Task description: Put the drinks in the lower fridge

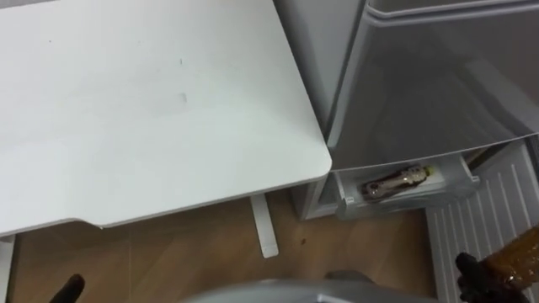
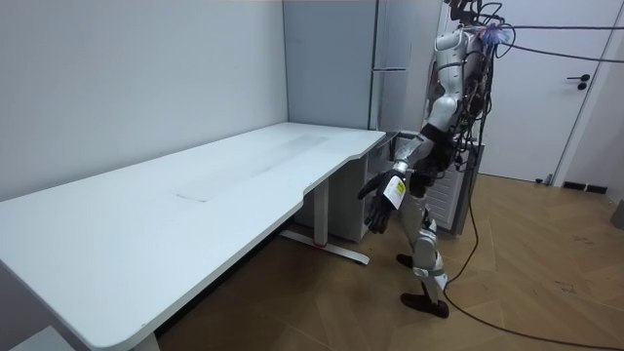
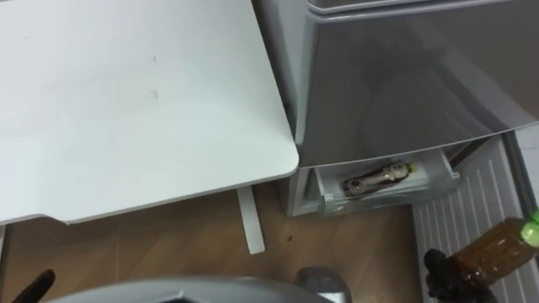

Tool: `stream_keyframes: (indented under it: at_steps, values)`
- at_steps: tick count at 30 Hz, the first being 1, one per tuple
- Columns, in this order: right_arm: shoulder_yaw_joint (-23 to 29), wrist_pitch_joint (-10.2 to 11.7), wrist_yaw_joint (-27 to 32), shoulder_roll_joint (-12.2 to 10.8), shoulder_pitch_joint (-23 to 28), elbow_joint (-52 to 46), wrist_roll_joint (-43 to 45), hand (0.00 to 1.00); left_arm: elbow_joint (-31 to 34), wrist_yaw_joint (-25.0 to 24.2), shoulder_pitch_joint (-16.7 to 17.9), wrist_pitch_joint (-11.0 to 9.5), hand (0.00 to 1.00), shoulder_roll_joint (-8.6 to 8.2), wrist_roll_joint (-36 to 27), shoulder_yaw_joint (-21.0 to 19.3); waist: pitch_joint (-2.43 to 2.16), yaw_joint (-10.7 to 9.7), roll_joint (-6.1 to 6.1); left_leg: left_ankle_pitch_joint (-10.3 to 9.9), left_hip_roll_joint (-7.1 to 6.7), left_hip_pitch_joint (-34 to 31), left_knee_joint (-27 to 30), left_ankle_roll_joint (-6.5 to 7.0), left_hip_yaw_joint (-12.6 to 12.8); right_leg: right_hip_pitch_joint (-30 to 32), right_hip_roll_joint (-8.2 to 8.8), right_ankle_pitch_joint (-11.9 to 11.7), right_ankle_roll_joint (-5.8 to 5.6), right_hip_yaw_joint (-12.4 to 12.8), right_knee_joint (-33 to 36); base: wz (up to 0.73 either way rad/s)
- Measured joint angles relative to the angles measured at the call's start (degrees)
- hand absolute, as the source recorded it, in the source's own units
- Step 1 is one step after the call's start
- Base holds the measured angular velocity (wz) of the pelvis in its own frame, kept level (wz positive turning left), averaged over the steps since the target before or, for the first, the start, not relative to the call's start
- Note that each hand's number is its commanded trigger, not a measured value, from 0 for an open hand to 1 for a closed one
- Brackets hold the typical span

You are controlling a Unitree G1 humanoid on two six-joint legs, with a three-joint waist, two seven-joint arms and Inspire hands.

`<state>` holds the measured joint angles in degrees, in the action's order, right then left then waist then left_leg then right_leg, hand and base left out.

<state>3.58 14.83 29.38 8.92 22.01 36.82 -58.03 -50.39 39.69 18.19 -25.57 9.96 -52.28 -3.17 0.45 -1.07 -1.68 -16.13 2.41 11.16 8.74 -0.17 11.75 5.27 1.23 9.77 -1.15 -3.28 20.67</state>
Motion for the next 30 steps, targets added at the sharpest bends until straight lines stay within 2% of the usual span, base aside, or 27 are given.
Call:
stream_keyframes:
  at_steps: [3, 5, 9, 11, 13, 16, 17, 18, 19, 24, 27, 30]
  values:
    - [0.05, -0.64, -4.1, 0.17, -4.98, 5.16, -9.89, 1.0, -0.07, -2.91, -0.24, 1.7, 0.0, 0.05, 0.61, 0.03, 0.02, -0.04, -0.07, -0.29, -0.07, -0.58, 0.83, 0.11, -0.83, 0.03, 0.52, 0.06, 0.05, -1.06, -0.06, 0.12]
    - [0.01, -2.06, -6.92, 0.2, -8.31, 7.38, -15.15, 1.0, -0.69, -5.7, -0.77, 3.39, 0.0, 0.07, 0.76, 0.11, -0.05, 0.37, 0.05, -0.29, -0.13, -2.35, 1.41, 0.13, -1.07, 1.37, 0.75, -0.06, 0.12, -1.36, 0.09, 0.1]
    - [-0.01, -3.47, -10.24, 0.71, -15.84, 14.56, -20.57, 1.0, -3.07, -9.14, -2.98, 6.97, 0.0, 0.15, 0.85, 0.12, -0.13, 1.75, 0.37, -0.28, -0.21, -6.98, 3.82, 0.15, -1.81, 4.76, 1.26, -0.46, 0.26, -2.11, 0.76, 0.11]
    - [0.05, -4.98, -11.58, 1.39, -22.23, 18.6, -23.13, 1.0, -4.65, -10.77, -5.57, 9.23, 0.0, 0.2, 2.65, 0.84, 0.04, 2.86, 0.42, -0.26, -0.59, -10.98, 5.89, 0.18, -2.45, 8.15, 1.95, -0.55, 0.4, -2.4, 2.03, 0.15]
    - [0.04, -6.67, -12.14, 2.47, -26.54, 21.76, -23.35, 1.0, -6.72, -12.18, -8.52, 11.12, 0.0, 0.26, 3.22, 1.09, 0.39, 3.63, 0.66, -0.26, -0.8, -13.82, 7.7, 0.19, -3.21, 10.2, 2.58, -0.66, 0.52, -3.2, 2.88, 0.21]
    - [0.08, -7.31, -13.54, 3.25, -32.4, 23.53, -23.64, 1.0, -8.54, -15.11, -11.7, 13.54, 0.0, 0.23, 6.46, 1.25, 0.68, 5.84, 1.12, -0.26, -0.98, -17.83, 9.82, 0.19, -3.58, 13.68, 3.13, -0.87, 0.85, -3.61, 4.25, 0.15]
    - [1.14, -7.61, -14.01, 3.3, -34.38, 24.02, -25.2, 1.0, -9.35, -16.53, -12.81, 14.51, 0.0, 0.24, 8.53, 1.38, 0.75, 5.87, 0.99, -0.25, -1.0, -19.96, 11.29, 0.19, -4.64, 14.56, 3.66, -1.04, 1.06, -4.97, 4.31, 0.32]
    - [2.13, -7.62, -14.02, 3.3, -35.39, 24.88, -25.81, 1.0, -9.4, -16.97, -13.33, 15.0, 0.0, 0.24, 9.6, 1.47, 0.8, 5.87, 1.06, -0.26, -1.06, -20.8, 11.85, 0.19, -4.87, 15.31, 3.78, -1.05, 1.07, -5.13, 4.61, 0.33]
    - [3.02, -8.02, -14.02, 3.7, -36.85, 26.23, -26.2, 1.0, -9.47, -18.12, -14.13, 15.62, 0.0, 0.26, 11.21, 1.64, 1.08, 6.33, 1.48, -0.26, -1.24, -22.88, 13.01, 0.2, -4.85, 17.51, 4.14, -1.06, 1.09, -5.04, 5.89, 0.18]
    - [2.1, -11.58, -15.29, 6.84, -40.93, 26.45, -25.14, 1.0, -11.97, -21.99, -15.57, 19.42, 0.0, 0.18, 14.42, 4.2, 1.76, 7.78, 2.04, -0.6, -2.4, -31.45, 18.5, 0.77, -4.89, 25.92, 6.26, -0.95, 1.52, -4.91, 11.36, 0.07]
    - [2.16, -12.86, -15.96, 8.93, -46.08, 28.51, -23.68, 1.0, -12.04, -22.98, -16.64, 20.66, 0.0, 0.2, 14.65, 6.02, 2.65, 7.62, 3.11, -0.97, -3.24, -38.17, 23.14, 1.23, -5.25, 32.0, 7.71, -0.48, 1.83, -4.65, 15.11, 0.23]
    - [2.18, -13.5, -15.86, 9.97, -48.11, 28.58, -23.8, 1.0, -11.96, -23.01, -16.76, 21.39, 0.0, 0.25, 14.8, 7.07, 2.93, 7.89, 3.55, -1.58, -3.12, -42.52, 26.86, 1.29, -5.8, 35.18, 7.8, -0.38, 1.81, -4.6, 17.03, 0.15]
